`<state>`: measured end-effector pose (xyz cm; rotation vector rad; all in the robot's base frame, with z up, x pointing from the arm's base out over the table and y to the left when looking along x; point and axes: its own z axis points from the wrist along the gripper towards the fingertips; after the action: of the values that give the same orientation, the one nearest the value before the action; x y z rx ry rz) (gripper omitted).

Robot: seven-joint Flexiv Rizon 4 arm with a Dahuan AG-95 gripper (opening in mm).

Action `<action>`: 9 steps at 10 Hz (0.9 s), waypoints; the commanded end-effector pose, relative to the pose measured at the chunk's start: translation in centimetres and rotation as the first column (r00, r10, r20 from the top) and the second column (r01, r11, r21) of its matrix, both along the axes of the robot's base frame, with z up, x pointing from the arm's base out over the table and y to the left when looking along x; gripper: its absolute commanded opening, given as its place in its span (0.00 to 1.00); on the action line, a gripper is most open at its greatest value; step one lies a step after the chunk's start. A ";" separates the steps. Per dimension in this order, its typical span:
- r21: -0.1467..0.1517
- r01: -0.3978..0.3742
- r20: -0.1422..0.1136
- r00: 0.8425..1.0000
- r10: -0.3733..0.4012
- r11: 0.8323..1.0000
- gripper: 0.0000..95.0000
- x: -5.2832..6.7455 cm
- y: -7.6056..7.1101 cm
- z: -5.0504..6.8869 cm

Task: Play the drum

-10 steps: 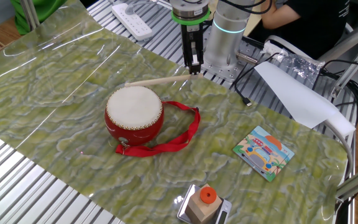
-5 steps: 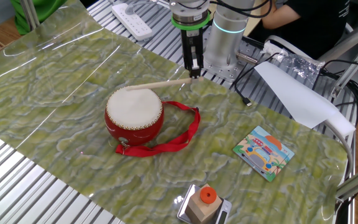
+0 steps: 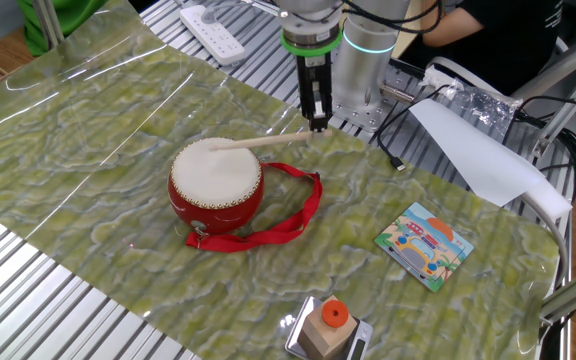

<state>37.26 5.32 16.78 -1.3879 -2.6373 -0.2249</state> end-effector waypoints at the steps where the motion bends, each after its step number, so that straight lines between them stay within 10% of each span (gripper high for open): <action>1: 0.023 0.016 -0.012 1.000 -0.015 1.000 0.00 0.2 0.3 -0.5; 9: 0.007 0.017 -0.009 1.000 -0.017 1.000 0.00 -1.2 -0.5 1.7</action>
<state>36.03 4.76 18.62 -1.4055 -2.6165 -0.2281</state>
